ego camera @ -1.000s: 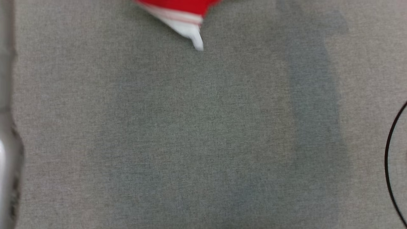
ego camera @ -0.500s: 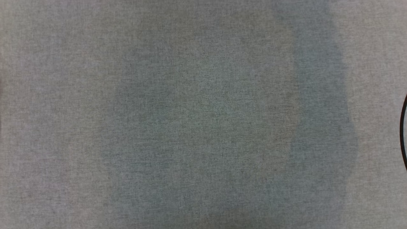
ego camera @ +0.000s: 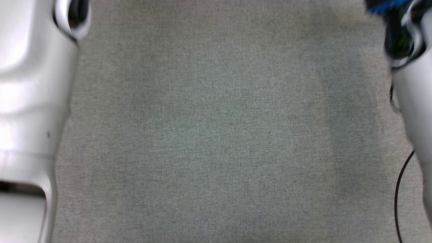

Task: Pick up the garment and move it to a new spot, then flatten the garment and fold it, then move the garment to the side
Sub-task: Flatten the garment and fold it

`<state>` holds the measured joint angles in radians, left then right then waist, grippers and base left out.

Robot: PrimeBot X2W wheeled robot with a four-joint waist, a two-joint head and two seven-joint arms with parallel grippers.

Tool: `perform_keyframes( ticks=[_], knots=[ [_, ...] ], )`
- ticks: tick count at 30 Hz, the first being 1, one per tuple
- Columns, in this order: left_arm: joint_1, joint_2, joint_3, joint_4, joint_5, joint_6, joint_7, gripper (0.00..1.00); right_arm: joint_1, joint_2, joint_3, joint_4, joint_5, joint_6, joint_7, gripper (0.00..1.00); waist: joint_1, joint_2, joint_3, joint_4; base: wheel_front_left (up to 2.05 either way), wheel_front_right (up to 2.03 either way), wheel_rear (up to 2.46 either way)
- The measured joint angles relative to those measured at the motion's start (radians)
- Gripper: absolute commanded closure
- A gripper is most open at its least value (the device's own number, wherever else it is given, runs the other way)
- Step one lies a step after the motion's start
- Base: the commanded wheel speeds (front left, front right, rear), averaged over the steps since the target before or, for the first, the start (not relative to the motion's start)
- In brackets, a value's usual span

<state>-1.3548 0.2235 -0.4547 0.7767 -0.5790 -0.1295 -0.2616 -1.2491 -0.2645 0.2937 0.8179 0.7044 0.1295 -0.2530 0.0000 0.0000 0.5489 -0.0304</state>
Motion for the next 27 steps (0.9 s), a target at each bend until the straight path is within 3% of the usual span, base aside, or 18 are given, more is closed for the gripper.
perform_keyframes(
  ticks=[4,11,20,27],
  knots=[
    [0.204,0.023,0.042,-0.12,0.011,0.011,0.0,1.0,0.175,-0.026,0.041,-0.08,0.041,0.0,-0.005,1.0,-0.0001,0.0,-0.045,0.003,0.0,0.0,0.0],
    [0.587,0.025,0.081,-0.33,0.027,0.069,-0.001,1.0,0.477,-0.083,0.056,-0.214,0.094,0.0,-0.008,1.0,-0.0003,0.0,-0.143,0.02,0.0,0.0,0.0],
    [1.048,0.009,0.087,-0.526,0.005,0.149,-0.001,1.0,0.878,-0.089,0.053,-0.347,0.116,0.0,0.003,1.0,-0.0004,0.0,-0.277,0.023,0.0,0.0,0.0],
    [1.264,0.018,0.074,-0.645,-0.014,0.196,0.006,1.0,1.095,-0.074,-0.025,-0.448,0.086,0.0,0.038,1.0,-0.0004,0.0,-0.358,0.021,0.0,0.0,0.0]
  ],
)
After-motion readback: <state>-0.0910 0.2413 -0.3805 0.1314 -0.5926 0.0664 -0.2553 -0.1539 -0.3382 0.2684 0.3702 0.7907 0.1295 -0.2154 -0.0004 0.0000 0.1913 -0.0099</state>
